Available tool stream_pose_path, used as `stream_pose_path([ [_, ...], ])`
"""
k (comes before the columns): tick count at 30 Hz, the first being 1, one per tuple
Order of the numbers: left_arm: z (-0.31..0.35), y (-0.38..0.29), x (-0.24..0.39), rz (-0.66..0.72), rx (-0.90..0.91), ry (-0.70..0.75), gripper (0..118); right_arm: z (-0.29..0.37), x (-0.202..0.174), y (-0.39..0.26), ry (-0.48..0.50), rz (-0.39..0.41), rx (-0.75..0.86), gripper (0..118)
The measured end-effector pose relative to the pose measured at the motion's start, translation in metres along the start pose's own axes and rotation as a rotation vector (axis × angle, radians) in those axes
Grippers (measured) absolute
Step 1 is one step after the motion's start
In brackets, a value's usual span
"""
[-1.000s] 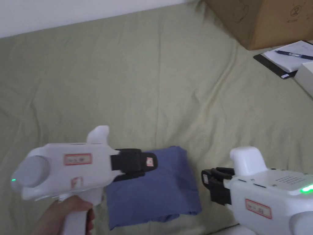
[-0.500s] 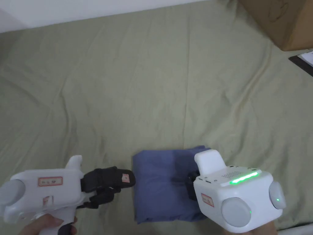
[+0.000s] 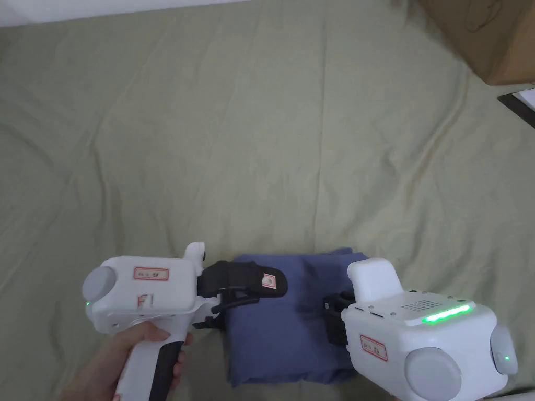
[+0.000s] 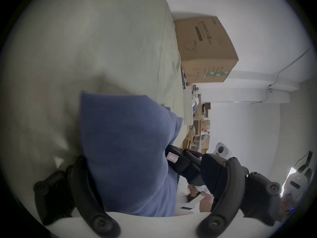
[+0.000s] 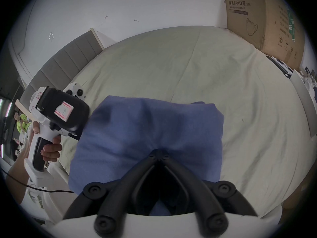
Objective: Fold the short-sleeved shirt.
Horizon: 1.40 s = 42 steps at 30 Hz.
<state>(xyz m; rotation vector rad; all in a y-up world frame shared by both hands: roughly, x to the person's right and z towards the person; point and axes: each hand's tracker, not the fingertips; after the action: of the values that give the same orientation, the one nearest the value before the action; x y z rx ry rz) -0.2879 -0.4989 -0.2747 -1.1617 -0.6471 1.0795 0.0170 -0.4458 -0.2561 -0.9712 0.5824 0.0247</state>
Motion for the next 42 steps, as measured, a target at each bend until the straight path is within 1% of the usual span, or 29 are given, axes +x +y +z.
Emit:
stream_pose_path([
  [2,0.003,0.003,-0.004,-0.030,0.009,0.062,54,0.004,0.000,-0.001,0.002,0.002,0.015,0],
  [3,0.005,0.002,-0.004,-0.049,0.025,0.115,43,0.007,-0.001,-0.001,-0.001,0.000,0.034,0],
  [4,0.006,0.001,-0.006,-0.062,0.037,0.182,43,0.013,-0.002,0.000,-0.008,-0.010,0.069,0],
  [5,0.008,0.000,-0.016,0.001,0.031,0.160,26,0.020,-0.004,0.001,-0.005,-0.027,0.112,0],
  [6,0.007,-0.010,-0.016,0.048,0.023,0.102,25,0.028,-0.006,0.003,-0.009,-0.037,0.146,0],
  [7,0.010,-0.013,-0.015,0.077,0.044,0.056,24,0.038,-0.010,0.005,-0.019,-0.027,0.193,0],
  [10,0.023,-0.016,0.007,0.007,0.081,0.119,24,0.070,-0.025,0.015,-0.073,0.029,0.330,0],
  [13,0.053,-0.019,0.025,-0.049,0.128,0.141,23,0.096,-0.041,0.025,-0.083,0.017,0.455,0],
  [15,0.084,-0.019,0.038,-0.100,0.166,0.204,23,0.107,-0.053,0.029,-0.102,0.022,0.515,0],
  [18,0.133,-0.020,0.050,-0.145,0.217,0.385,23,0.111,-0.075,0.034,-0.163,0.077,0.588,0],
  [19,0.151,-0.022,0.052,-0.169,0.232,0.462,23,0.108,-0.083,0.036,-0.178,0.107,0.595,0],
  [21,0.181,-0.023,0.048,-0.173,0.250,0.514,23,0.100,-0.093,0.042,-0.161,0.096,0.585,0],
  [23,0.214,-0.023,0.043,-0.139,0.263,0.558,23,0.095,-0.103,0.045,-0.123,0.066,0.588,0],
  [24,0.226,-0.023,0.040,-0.143,0.264,0.594,23,0.093,-0.108,0.045,-0.126,0.059,0.591,0],
  [25,0.241,-0.024,0.038,-0.151,0.288,0.671,23,0.089,-0.112,0.046,-0.125,0.059,0.598,0],
  [27,0.266,-0.022,0.033,-0.162,0.290,0.771,23,0.083,-0.122,0.049,-0.130,0.075,0.598,0],
  [29,0.294,-0.016,0.020,-0.148,0.285,0.799,23,0.076,-0.128,0.053,-0.119,0.085,0.586,0],
  [31,0.320,-0.008,0.005,-0.106,0.287,0.843,23,0.069,-0.133,0.055,-0.114,0.082,0.573,0],
  [34,0.356,0.011,-0.018,-0.102,0.322,1.010,23,0.057,-0.137,0.062,-0.125,0.086,0.549,0],
  [35,0.366,0.017,-0.024,-0.119,0.297,1.074,23,0.053,-0.138,0.064,-0.130,0.093,0.535,0],
  [36,0.377,0.021,-0.029,-0.091,0.296,1.119,23,0.049,-0.138,0.066,-0.131,0.096,0.530,0],
  [37,0.388,0.028,-0.035,-0.066,0.292,1.154,23,0.045,-0.138,0.068,-0.142,0.096,0.526,0],
  [39,0.408,0.036,-0.045,-0.026,0.360,1.194,23,0.039,-0.137,0.073,-0.151,0.086,0.524,0],
  [40,0.415,0.040,-0.050,-0.031,0.347,1.196,23,0.036,-0.136,0.076,-0.154,0.080,0.514,0],
  [41,0.419,0.042,-0.049,-0.037,0.350,1.246,23,0.033,-0.135,0.078,-0.153,0.076,0.507,0],
  [42,0.420,0.043,-0.049,-0.049,0.358,1.299,35,0.030,-0.134,0.080,-0.157,0.072,0.503,0],
])
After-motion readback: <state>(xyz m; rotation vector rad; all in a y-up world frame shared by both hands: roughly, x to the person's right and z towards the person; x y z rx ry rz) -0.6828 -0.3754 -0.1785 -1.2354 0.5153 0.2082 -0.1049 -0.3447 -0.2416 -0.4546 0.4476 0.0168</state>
